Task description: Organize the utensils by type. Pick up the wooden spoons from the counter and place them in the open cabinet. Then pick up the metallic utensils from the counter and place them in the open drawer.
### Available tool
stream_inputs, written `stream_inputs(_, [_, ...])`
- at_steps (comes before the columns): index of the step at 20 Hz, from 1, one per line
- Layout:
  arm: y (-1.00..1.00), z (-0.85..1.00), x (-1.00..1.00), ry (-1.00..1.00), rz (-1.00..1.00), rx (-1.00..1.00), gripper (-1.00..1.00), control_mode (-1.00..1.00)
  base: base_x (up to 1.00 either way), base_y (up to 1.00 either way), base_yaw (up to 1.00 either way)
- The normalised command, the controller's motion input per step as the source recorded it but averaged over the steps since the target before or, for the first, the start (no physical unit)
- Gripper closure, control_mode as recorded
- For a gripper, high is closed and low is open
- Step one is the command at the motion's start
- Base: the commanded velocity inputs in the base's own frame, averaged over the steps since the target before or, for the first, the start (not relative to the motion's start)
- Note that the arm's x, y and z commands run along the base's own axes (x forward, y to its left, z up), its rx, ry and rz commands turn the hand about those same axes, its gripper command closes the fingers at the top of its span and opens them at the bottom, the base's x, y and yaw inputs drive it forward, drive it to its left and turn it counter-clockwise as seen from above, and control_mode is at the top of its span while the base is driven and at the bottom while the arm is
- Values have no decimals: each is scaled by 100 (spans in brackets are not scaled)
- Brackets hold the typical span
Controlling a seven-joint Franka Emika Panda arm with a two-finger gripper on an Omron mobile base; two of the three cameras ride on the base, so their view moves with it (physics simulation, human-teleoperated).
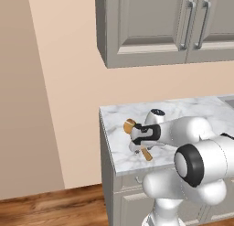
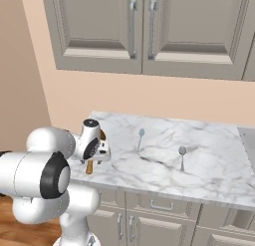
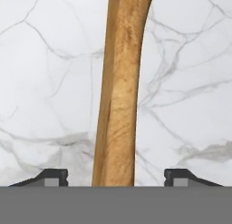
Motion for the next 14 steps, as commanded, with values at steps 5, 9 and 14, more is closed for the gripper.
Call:
stream_inputs(5, [0,0,0,0,0,0,100,-100,0,0,0])
stream_inputs(9, [0,0,0,0,0,0,100,-100,0,0,0])
stream_inputs(14, [7,9,-1,-4,1,-1,100,-100,0,0,0])
